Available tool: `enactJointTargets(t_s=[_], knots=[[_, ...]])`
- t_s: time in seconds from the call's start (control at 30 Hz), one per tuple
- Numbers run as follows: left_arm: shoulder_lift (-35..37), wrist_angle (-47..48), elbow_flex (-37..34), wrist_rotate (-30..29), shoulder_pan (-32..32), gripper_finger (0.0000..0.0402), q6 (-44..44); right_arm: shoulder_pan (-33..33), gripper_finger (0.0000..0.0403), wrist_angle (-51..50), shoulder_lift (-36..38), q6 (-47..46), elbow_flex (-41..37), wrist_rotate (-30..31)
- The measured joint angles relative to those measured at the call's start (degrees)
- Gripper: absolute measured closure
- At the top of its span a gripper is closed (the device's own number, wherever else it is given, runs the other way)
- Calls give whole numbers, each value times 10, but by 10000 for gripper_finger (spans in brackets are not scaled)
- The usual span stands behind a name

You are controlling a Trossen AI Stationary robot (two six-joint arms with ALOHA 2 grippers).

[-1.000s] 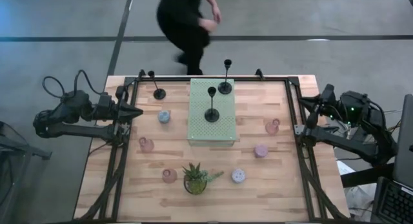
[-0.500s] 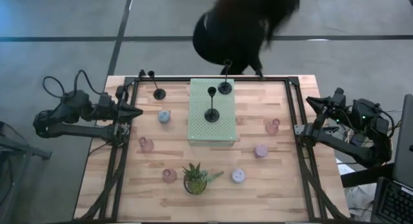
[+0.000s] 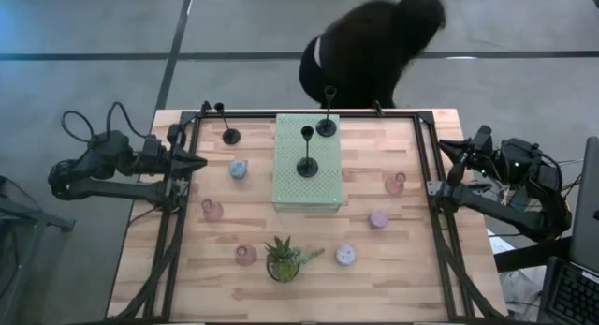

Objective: Pick & Place candle stick holders
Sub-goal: Put the black candle holder on the shelf

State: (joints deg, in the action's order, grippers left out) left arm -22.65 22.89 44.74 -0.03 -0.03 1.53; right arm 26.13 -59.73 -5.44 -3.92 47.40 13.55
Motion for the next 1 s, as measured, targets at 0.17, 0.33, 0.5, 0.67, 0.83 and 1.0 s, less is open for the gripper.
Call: enactJointTargets(t_s=[0.17, 0.33, 0.5, 0.67, 0.83, 1.0], knots=[[0, -4, 0, 0, 0, 371, 31, 0, 369, 0, -4, 0, 0, 1], [-1, -25, 0, -8, 0, 371, 27, 0, 369, 0, -3, 0, 0, 1], [-1, -23, 0, -48, 0, 371, 36, 0, 369, 0, -3, 0, 0, 0], [-10, 41, 0, -141, 0, 371, 20, 0, 369, 0, -3, 0, 0, 0], [-45, 154, 0, -230, 0, 362, 53, 0, 369, 0, -3, 0, 0, 0], [-85, 189, 0, -300, 0, 318, 83, 0, 369, 0, -3, 0, 0, 0]])
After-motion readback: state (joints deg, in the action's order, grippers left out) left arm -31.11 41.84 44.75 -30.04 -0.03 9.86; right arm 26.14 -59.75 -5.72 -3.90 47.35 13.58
